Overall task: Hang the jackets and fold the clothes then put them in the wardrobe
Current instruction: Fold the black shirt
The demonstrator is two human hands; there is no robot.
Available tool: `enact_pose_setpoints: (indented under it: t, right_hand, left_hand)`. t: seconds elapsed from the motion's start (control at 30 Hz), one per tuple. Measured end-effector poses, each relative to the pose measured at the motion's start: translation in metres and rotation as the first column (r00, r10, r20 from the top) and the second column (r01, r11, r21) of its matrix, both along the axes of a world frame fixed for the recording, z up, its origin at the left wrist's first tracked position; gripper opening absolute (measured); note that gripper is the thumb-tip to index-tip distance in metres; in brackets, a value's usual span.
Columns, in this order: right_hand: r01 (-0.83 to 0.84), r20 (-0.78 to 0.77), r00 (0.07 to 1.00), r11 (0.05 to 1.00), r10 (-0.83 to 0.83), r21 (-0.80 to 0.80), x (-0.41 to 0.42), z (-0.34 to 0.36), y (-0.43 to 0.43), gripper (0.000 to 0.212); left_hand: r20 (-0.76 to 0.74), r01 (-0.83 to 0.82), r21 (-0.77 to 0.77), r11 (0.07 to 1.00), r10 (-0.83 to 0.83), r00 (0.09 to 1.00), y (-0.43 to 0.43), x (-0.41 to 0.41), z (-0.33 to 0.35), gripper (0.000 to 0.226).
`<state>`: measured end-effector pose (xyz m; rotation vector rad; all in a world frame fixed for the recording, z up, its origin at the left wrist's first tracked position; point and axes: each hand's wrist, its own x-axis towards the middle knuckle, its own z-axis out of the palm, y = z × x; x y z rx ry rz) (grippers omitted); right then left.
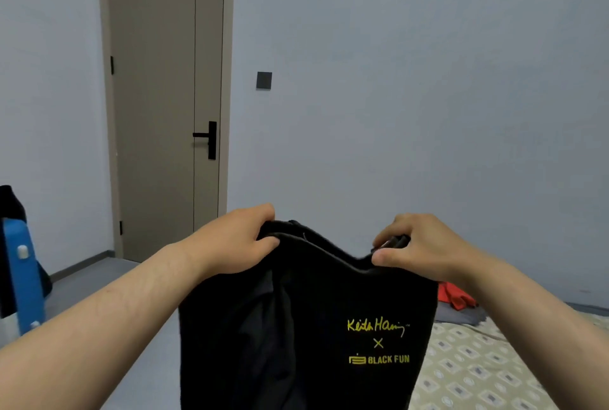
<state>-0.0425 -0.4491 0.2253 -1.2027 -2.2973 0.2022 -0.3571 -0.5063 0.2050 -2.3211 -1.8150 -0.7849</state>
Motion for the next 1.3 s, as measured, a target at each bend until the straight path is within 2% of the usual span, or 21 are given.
enact_pose_setpoints:
  t: [0.07, 0.17, 0.27, 0.37, 0.47, 0.53, 0.63, 0.7, 0.8, 0.9, 0.97, 1.07, 1.17, 1.23, 1.3]
  right_hand:
    - [-0.005, 0.033, 0.999, 1.0, 0.005, 0.004, 0.004, 0.013, 0.0, 0.037]
    - [0.03, 0.033, 0.999, 0.997, -0.032, 0.077, 0.008, 0.027, 0.006, 0.039]
    - [0.109, -0.102, 0.99, 0.981, -0.094, 0.161, 0.006, 0.031, 0.013, 0.036]
    - [0.115, -0.258, 0.963, 0.982, -0.073, 0.15, 0.002, 0.03, 0.013, 0.026]
    - [0.041, -0.407, 0.913, 0.994, 0.002, 0.097, 0.0, 0.035, 0.008, 0.013]
    - [0.001, -0.411, 0.911, 0.998, 0.028, 0.07, 0.002, 0.04, 0.005, 0.014]
    - [0.001, -0.401, 0.916, 1.0, 0.009, 0.024, 0.005, 0.043, 0.006, 0.014]
    - [0.005, -0.417, 0.909, 1.0, -0.004, 0.003, 0.005, 0.042, 0.008, 0.014]
    - [0.007, -0.417, 0.909, 1.0, -0.011, -0.01, 0.003, 0.039, 0.01, 0.014]
    - [0.007, -0.451, 0.892, 1.0, -0.018, -0.026, 0.002, 0.036, 0.013, 0.013]
    - [0.018, -0.463, 0.886, 0.999, -0.031, -0.032, 0.003, 0.035, 0.015, 0.012]
    - [0.032, -0.49, 0.87, 0.999, -0.049, -0.043, 0.008, 0.034, 0.017, 0.012]
    - [0.029, -0.508, 0.86, 0.998, -0.051, -0.052, 0.012, 0.033, 0.017, 0.01]
    - [0.023, -0.529, 0.847, 0.998, -0.048, -0.053, 0.012, 0.033, 0.016, 0.009]
    - [0.009, -0.532, 0.846, 0.999, -0.034, -0.05, 0.007, 0.034, 0.016, 0.009]
  left_hand:
    - [-0.14, -0.037, -0.02, 0.999, 0.034, 0.99, -0.001, -0.01, -0.006, 0.033]
    - [-0.321, -0.032, -0.036, 0.999, 0.019, 0.947, -0.002, -0.015, -0.018, 0.048]
    - [-0.37, -0.041, 0.006, 0.999, 0.04, 0.928, -0.001, -0.018, -0.025, 0.048]
    - [-0.388, -0.023, 0.047, 0.999, 0.039, 0.921, -0.001, -0.013, -0.033, 0.049]
    - [-0.448, 0.013, 0.117, 0.993, 0.041, 0.893, -0.001, -0.007, -0.047, 0.078]
    - [-0.459, 0.077, 0.249, 0.965, 0.048, 0.887, -0.004, -0.008, -0.049, 0.076]
    - [-0.489, 0.228, 0.463, 0.856, 0.032, 0.872, -0.01, -0.011, -0.046, 0.066]
    - [-0.514, 0.279, 0.456, 0.845, -0.006, 0.858, -0.013, -0.012, -0.045, 0.061]
    - [-0.514, 0.233, 0.334, 0.913, -0.031, 0.857, -0.012, -0.009, -0.04, 0.054]
    - [-0.401, 0.12, 0.174, 0.978, -0.041, 0.915, -0.007, -0.002, -0.037, 0.038]
    - [-0.297, 0.102, 0.097, 0.99, -0.069, 0.952, -0.003, 0.005, -0.037, 0.037]
    - [-0.059, 0.103, 0.056, 0.993, -0.099, 0.993, 0.003, 0.01, -0.038, 0.032]
    - [0.226, 0.086, -0.075, 0.993, -0.067, 0.972, 0.005, 0.011, -0.038, 0.032]
    - [0.32, 0.111, -0.173, 0.979, -0.051, 0.946, 0.005, 0.015, -0.039, 0.029]
    - [0.429, 0.168, -0.252, 0.953, -0.046, 0.902, 0.005, 0.023, -0.042, 0.016]
